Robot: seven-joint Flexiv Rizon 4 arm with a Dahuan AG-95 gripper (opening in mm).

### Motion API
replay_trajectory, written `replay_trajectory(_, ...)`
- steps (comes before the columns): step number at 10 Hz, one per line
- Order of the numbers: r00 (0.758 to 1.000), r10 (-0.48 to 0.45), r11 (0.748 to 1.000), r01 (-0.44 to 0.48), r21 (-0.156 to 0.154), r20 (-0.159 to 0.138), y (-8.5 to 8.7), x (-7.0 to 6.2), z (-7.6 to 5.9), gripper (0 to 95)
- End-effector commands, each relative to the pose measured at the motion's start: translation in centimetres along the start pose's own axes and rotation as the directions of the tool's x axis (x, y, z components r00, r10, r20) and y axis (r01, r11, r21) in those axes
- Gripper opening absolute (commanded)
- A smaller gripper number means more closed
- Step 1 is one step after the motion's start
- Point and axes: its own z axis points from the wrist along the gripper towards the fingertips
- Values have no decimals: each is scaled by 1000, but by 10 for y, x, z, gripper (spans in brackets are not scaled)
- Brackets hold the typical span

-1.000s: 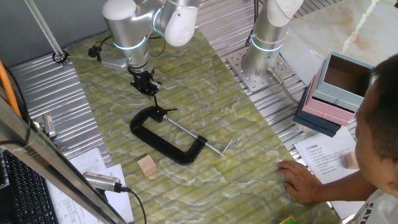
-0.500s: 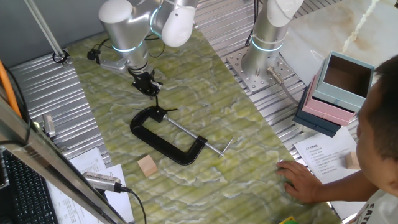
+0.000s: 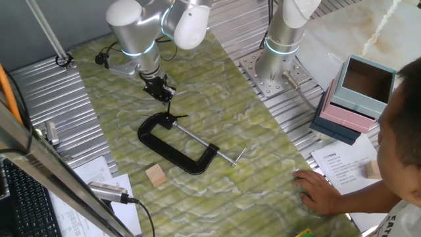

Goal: Turn the hands of a clock

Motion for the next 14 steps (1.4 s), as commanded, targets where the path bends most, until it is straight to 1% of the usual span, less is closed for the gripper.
replay_trajectory(1,1000,2,1000,-2,-4,1,4,1,-1,0)
replay_trajectory(3,1000,17,1000,-17,-16,6,12,-2,-1,0)
replay_trajectory(6,1000,28,999,-28,-20,-6,19,-4,-2,0)
replay_trajectory(9,999,51,998,-51,-28,-16,26,-9,-6,0)
replay_trajectory(13,998,59,998,-60,-28,-30,33,-12,-3,0)
replay_trajectory(14,998,59,998,-60,-32,-30,34,-12,-2,0)
